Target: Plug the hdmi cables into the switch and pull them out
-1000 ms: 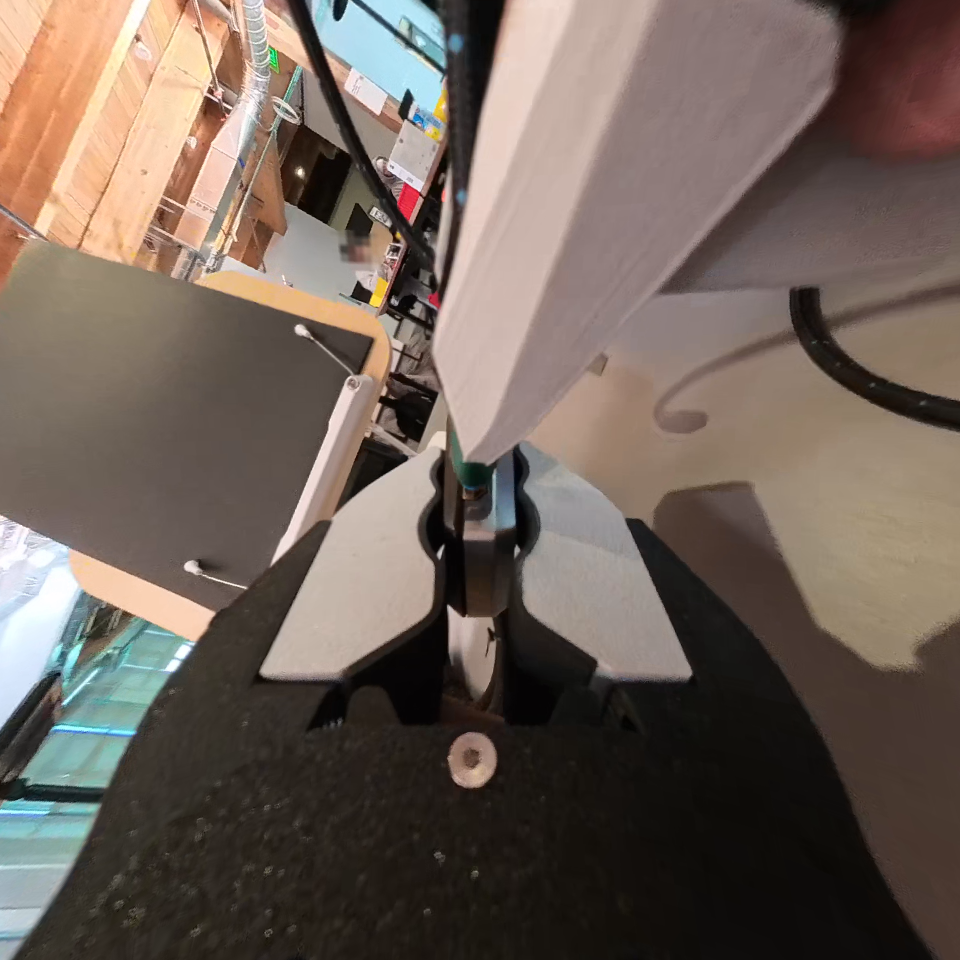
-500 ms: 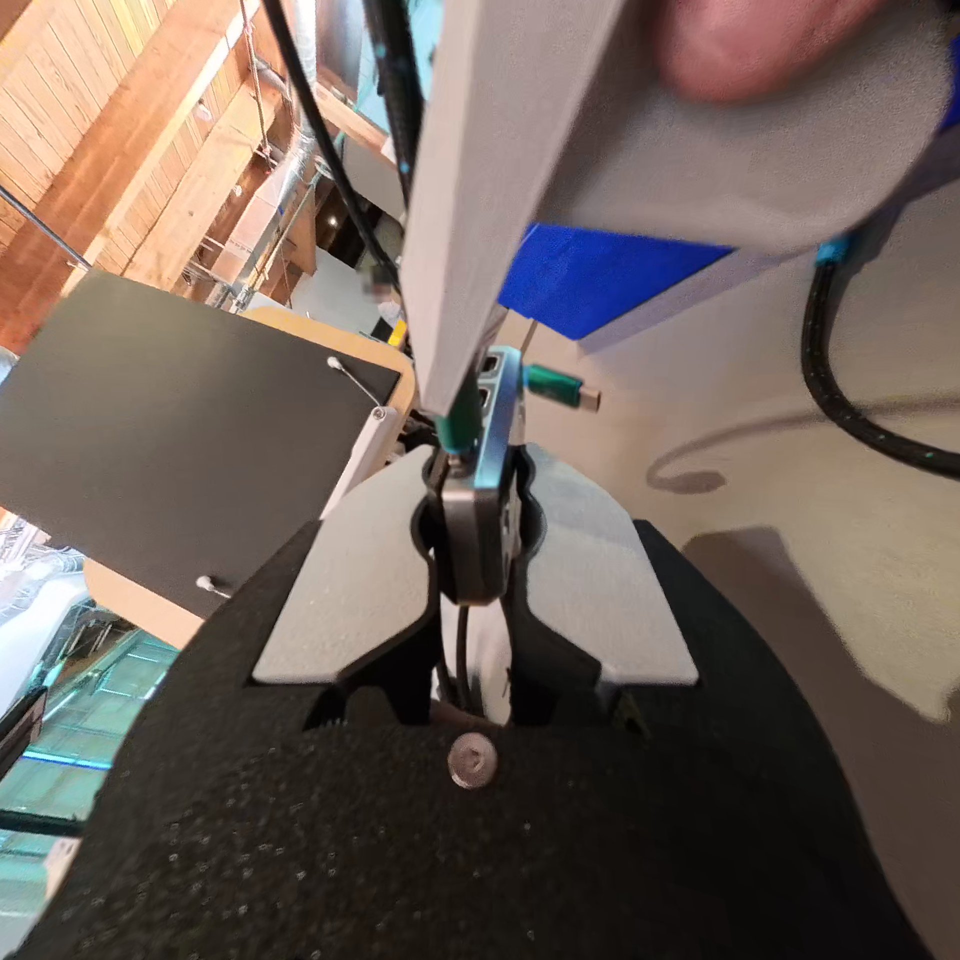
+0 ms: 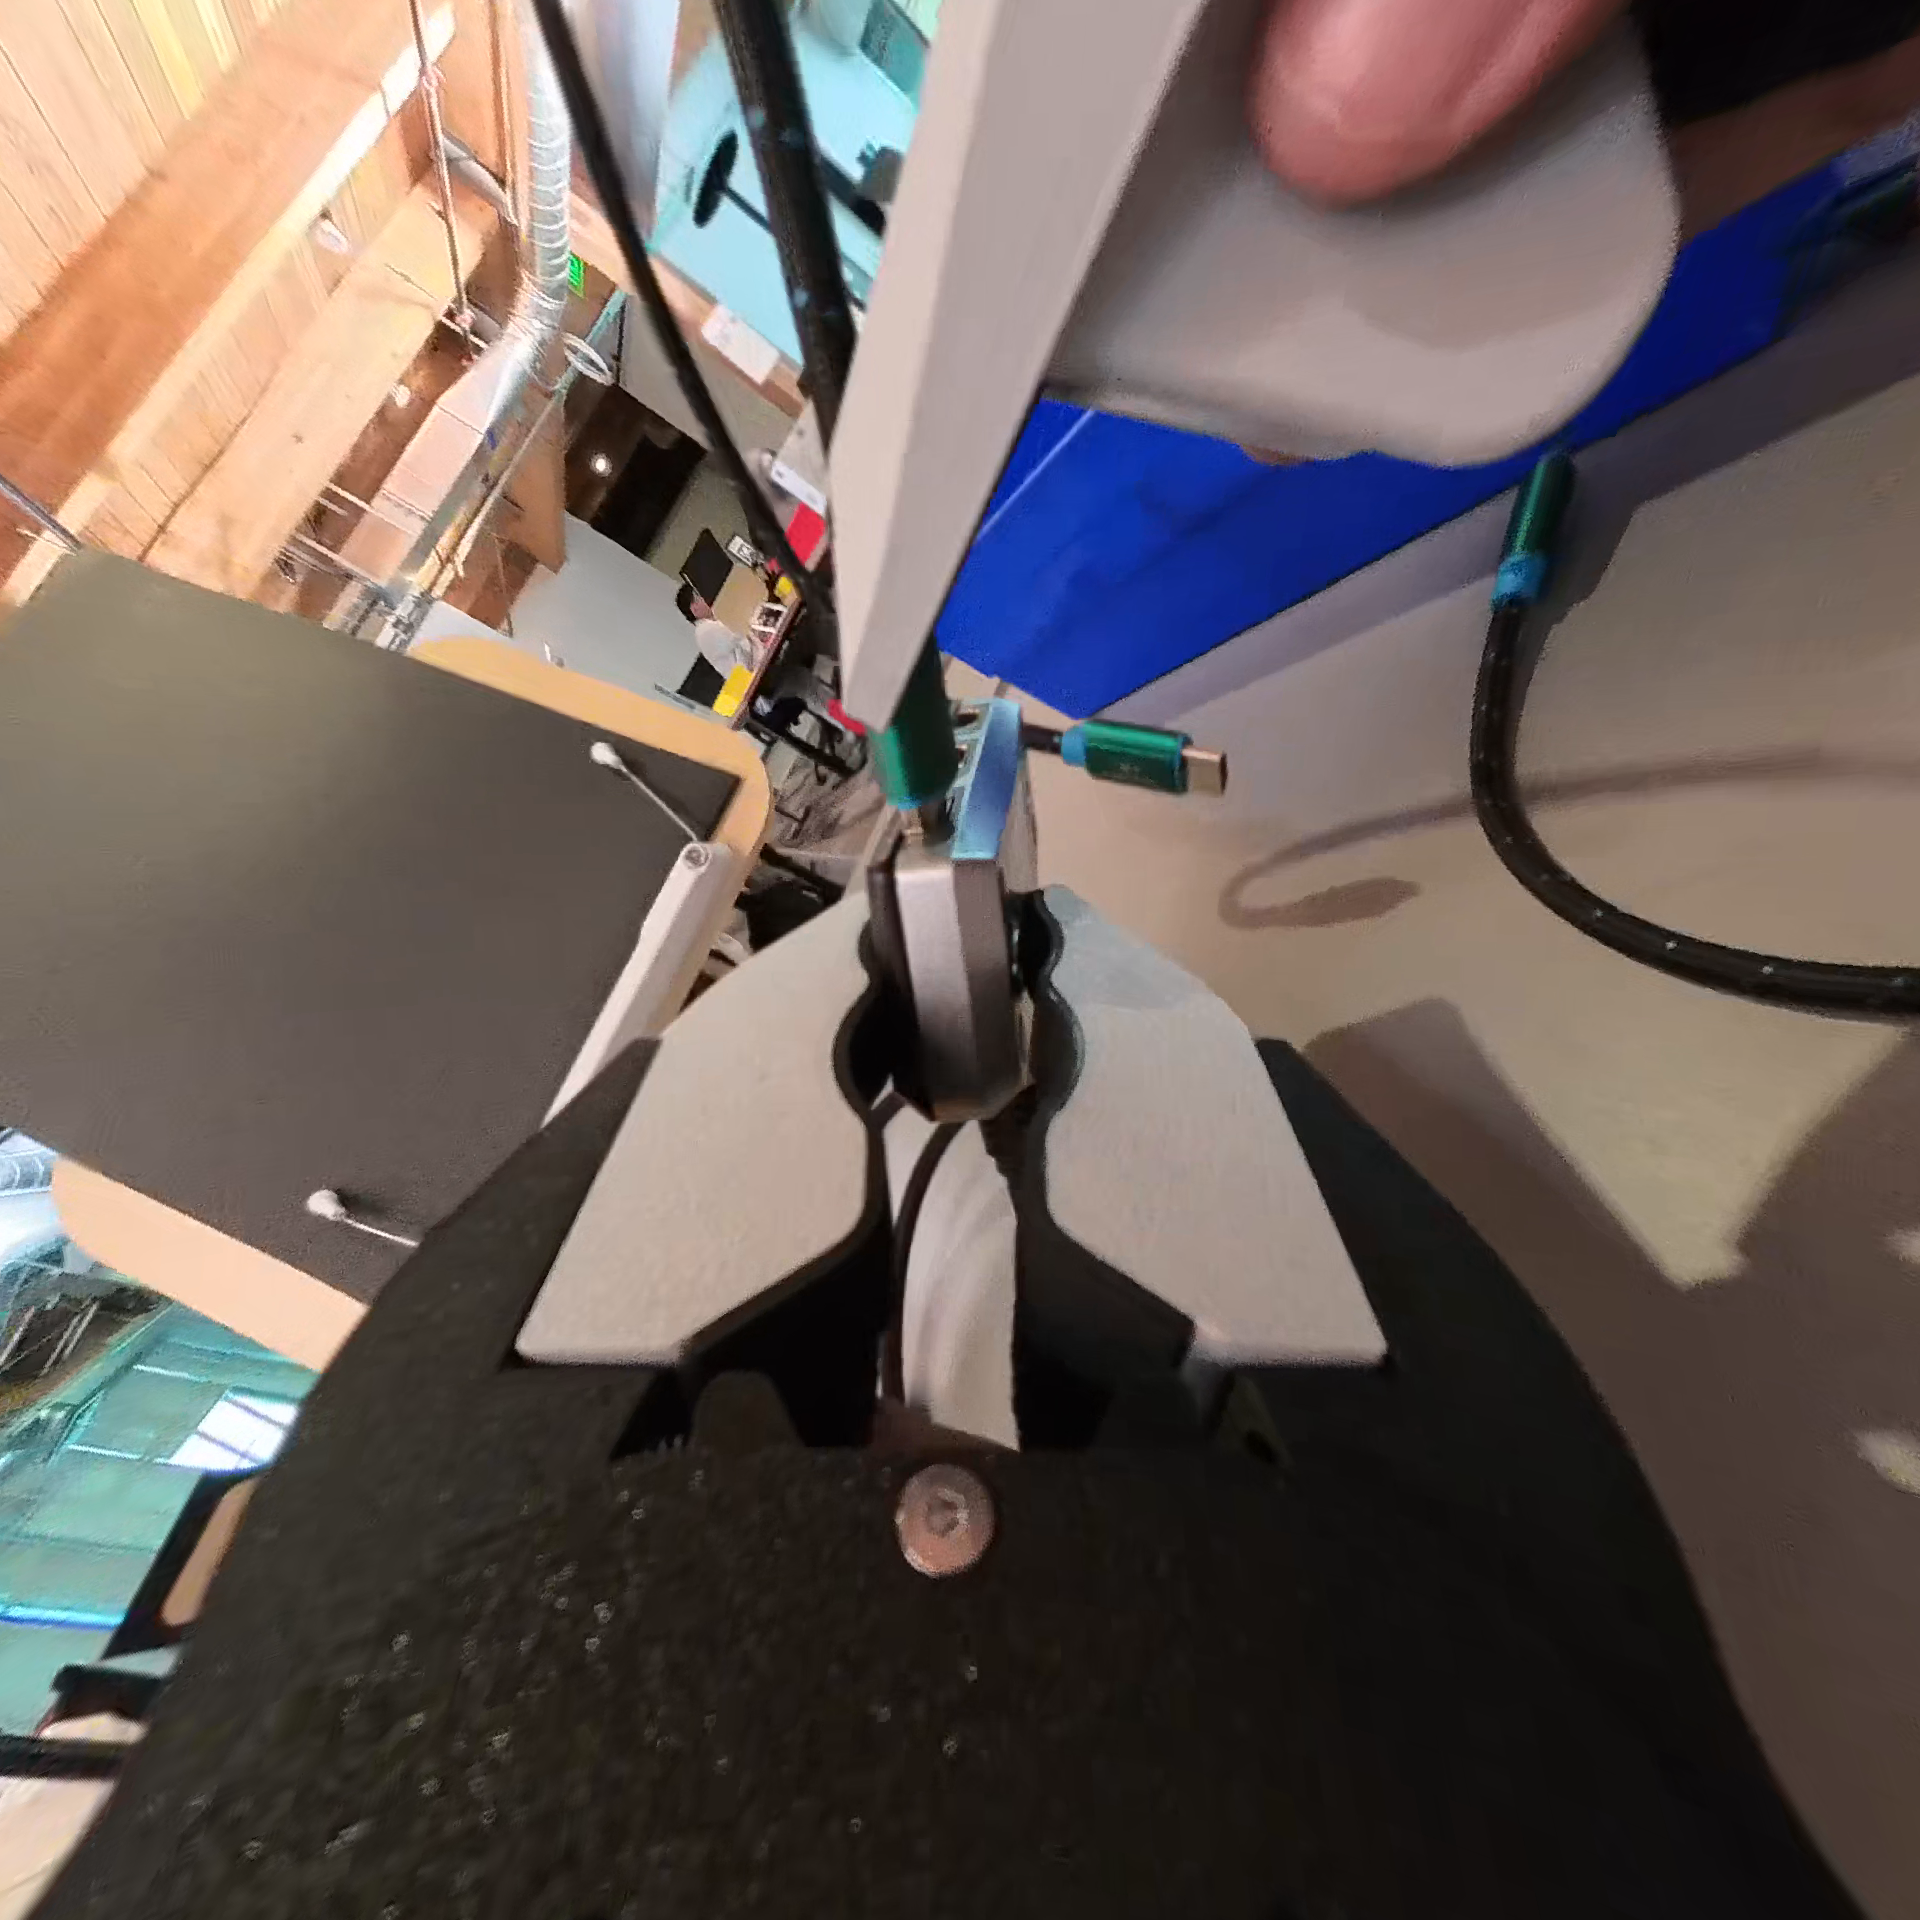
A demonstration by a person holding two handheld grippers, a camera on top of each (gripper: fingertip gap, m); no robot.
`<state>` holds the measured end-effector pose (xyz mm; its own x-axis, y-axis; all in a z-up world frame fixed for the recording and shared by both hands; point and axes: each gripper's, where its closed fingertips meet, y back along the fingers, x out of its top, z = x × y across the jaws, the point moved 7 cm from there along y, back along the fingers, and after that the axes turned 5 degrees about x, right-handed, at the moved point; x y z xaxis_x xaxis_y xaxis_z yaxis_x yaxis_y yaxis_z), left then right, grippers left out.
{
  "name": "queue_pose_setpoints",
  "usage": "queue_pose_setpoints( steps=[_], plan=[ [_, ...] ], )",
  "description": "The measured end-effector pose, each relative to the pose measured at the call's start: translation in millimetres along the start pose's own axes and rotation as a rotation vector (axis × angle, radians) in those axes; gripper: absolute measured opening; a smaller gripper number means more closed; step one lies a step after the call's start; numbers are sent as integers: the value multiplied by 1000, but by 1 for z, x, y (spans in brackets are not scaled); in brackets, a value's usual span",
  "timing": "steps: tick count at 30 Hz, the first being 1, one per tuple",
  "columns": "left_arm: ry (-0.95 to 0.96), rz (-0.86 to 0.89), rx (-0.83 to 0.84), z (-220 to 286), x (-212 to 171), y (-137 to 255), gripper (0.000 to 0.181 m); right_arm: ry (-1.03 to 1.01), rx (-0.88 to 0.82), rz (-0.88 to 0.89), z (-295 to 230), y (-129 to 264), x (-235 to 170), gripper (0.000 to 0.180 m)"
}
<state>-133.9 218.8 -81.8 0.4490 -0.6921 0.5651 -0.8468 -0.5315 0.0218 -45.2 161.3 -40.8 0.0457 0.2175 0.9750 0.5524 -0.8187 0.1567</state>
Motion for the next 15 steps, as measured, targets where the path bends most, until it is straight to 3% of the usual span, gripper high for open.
queue_pose_setpoints(
  steps=[5, 13, 15],
  plan=[
    [-44, -44, 4, 3, -1, 0, 20, -93, 20, -15, 6, -2, -11, 20],
    [30, 8, 25, -3, -3, -2, 21, -31, 46, -19, 6, -2, -1, 20],
    [39, 21, 58, -8, -6, -2, 21, 3, 11, -14, 8, 10, 9, 30]
  ],
)
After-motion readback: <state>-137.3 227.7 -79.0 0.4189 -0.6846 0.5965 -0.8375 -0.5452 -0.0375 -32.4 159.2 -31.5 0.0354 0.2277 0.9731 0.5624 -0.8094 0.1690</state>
